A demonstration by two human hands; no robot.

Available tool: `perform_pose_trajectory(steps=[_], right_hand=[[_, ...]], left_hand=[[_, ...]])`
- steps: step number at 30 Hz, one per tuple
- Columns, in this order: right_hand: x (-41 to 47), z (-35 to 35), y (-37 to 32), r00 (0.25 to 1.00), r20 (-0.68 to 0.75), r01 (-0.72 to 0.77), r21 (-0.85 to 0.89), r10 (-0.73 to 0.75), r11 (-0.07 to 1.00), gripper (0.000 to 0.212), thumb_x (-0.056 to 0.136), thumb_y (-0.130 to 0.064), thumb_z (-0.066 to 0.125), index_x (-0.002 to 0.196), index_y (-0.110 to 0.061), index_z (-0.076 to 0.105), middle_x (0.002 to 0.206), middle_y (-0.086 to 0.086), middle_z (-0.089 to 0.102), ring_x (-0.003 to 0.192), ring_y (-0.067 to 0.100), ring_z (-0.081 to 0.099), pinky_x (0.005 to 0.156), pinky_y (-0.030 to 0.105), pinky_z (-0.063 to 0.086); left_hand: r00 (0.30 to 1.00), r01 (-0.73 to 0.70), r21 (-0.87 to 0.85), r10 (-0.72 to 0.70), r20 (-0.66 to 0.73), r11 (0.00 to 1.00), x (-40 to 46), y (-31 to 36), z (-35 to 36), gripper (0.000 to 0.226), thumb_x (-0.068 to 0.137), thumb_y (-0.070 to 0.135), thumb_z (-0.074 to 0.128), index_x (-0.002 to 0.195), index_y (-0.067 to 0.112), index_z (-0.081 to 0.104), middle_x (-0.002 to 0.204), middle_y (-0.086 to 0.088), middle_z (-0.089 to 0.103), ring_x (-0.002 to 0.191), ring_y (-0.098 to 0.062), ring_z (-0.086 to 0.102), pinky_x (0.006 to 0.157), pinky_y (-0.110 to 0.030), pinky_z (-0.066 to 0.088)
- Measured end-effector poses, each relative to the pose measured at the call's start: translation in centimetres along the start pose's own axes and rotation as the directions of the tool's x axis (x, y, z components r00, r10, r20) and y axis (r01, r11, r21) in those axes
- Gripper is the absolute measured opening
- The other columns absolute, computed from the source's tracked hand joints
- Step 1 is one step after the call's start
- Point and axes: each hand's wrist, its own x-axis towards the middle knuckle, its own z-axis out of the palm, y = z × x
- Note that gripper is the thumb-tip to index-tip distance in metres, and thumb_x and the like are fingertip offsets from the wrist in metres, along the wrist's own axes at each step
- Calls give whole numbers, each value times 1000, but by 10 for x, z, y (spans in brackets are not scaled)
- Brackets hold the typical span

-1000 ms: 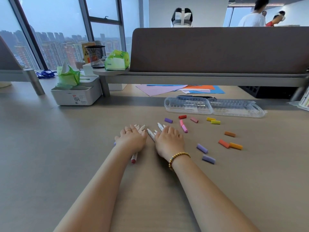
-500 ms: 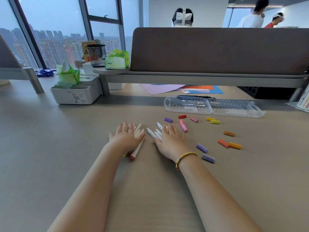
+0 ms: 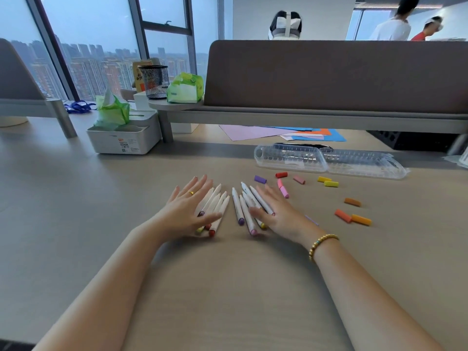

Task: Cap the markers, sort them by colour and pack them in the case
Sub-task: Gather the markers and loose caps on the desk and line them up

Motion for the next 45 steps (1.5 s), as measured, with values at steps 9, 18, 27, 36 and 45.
perform_pose_trajectory(steps=[9, 18, 27, 36, 45], right_hand=[[2, 7, 3, 992, 129, 21, -277, 15, 961, 89, 83, -72, 33, 150, -30, -6, 157, -4, -18, 145, 15, -13, 117, 38, 1], [15, 19, -10, 1000, 8, 4, -239, -3, 971, 70, 95, -56, 20, 151, -18, 3, 159, -4, -9, 146, 12, -4, 118, 31, 3], [1, -3, 5, 984, 166, -33, -174, 62, 984, 89, 88, -58, 48, 151, -24, -5, 158, -6, -11, 146, 14, -3, 118, 33, 6], [12, 18, -9, 992, 73, -76, -301, 102, 951, 69, 98, -51, 27, 151, -19, -4, 159, -2, -11, 144, 26, 10, 117, 38, 13], [9, 17, -15, 995, 19, -91, -262, 99, 961, 70, 97, -47, 34, 151, -17, 2, 159, -3, -3, 144, 21, 15, 115, 35, 20]], left_hand=[[995, -84, 92, 79, 65, 992, 1, 12, 10, 94, 70, 82, 16, 149, 35, -2, 153, 17, -13, 142, -4, -15, 116, -34, -6], [996, 35, 86, -29, -80, 996, 10, 22, 16, 58, 97, 52, 26, 149, 27, 20, 158, 6, 9, 145, -11, 5, 117, -30, 8], [991, -26, -50, 32, 130, 998, 3, -4, -1, 127, 42, 99, 25, 148, 35, -5, 156, 8, -14, 144, -10, -14, 118, -39, -4], [995, -21, 75, 14, 102, 997, 8, 21, 14, 82, 86, 68, 31, 150, 30, -4, 157, 5, -13, 143, -11, -16, 118, -30, -3], [997, -55, 156, 45, 66, 986, 10, 32, 12, 91, 69, 78, 8, 149, 34, 2, 158, 7, -4, 144, -10, -11, 116, -36, -12]])
